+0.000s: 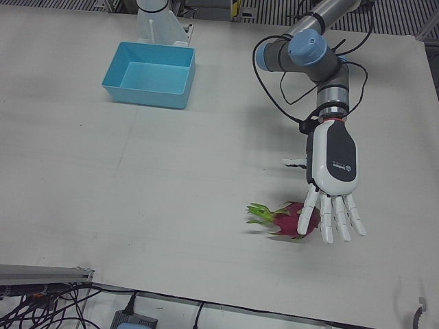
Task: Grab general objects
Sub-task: 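Move the left hand toward the pink dragon fruit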
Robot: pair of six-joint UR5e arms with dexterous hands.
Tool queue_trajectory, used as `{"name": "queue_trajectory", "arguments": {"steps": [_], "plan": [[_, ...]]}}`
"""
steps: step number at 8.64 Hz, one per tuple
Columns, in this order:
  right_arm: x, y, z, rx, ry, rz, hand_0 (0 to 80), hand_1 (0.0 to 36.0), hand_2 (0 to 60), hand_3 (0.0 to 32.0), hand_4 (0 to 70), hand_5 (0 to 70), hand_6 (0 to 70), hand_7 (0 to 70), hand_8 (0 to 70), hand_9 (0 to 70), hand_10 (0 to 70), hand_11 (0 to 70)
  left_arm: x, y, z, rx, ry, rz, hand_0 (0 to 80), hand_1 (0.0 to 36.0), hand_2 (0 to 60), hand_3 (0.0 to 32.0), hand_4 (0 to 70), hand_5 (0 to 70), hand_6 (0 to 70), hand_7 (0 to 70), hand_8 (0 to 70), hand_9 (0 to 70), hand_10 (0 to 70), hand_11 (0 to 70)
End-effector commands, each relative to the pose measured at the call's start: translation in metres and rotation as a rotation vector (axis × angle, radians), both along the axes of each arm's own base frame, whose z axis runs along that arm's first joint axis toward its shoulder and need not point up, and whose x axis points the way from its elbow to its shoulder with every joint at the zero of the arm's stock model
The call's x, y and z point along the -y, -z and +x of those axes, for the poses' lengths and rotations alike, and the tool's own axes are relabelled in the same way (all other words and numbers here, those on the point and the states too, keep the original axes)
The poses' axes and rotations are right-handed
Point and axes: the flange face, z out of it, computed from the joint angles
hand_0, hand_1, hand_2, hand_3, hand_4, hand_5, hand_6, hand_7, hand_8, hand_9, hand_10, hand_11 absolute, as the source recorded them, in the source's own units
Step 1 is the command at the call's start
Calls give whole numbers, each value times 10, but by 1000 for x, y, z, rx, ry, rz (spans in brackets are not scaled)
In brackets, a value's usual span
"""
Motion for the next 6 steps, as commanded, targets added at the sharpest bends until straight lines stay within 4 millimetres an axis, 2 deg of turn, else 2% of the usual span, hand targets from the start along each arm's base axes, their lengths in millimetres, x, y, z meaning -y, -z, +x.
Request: {"name": "queue_trajectory", "arguments": {"steps": [1, 2, 3, 5, 6], "plan": [[0, 0, 0, 0, 0, 0, 0, 0, 0, 0, 0, 0, 0, 0, 0, 0, 0, 0, 14, 4, 35, 143, 9, -60, 491, 151, 13, 226, 16, 0, 0, 0, 0, 0, 0, 0], [0, 0, 0, 0, 0, 2, 0, 0, 0, 0, 0, 0, 0, 0, 0, 0, 0, 0, 9, 12, 71, 170, -49, -93, 491, 155, 11, 218, 2, 0, 0, 0, 0, 0, 0, 0], [0, 0, 0, 0, 0, 0, 0, 0, 0, 0, 0, 0, 0, 0, 0, 0, 0, 0, 15, 32, 76, 186, -47, -122, 496, 161, 16, 210, 6, 0, 0, 0, 0, 0, 0, 0], [0, 1, 1, 0, -1, 2, 0, 0, 0, 0, 0, 0, 0, 0, 0, 0, 0, 0, 14, 56, 73, 196, -46, -141, 500, 163, 11, 216, 9, 0, 0, 0, 0, 0, 0, 0], [0, 1, 1, 0, -2, 2, 0, 0, 0, 0, 0, 0, 0, 0, 0, 0, 0, 0, 12, 58, 72, 202, -46, -148, 488, 153, 10, 202, 0, 0, 0, 0, 0, 0, 0, 0]]}}
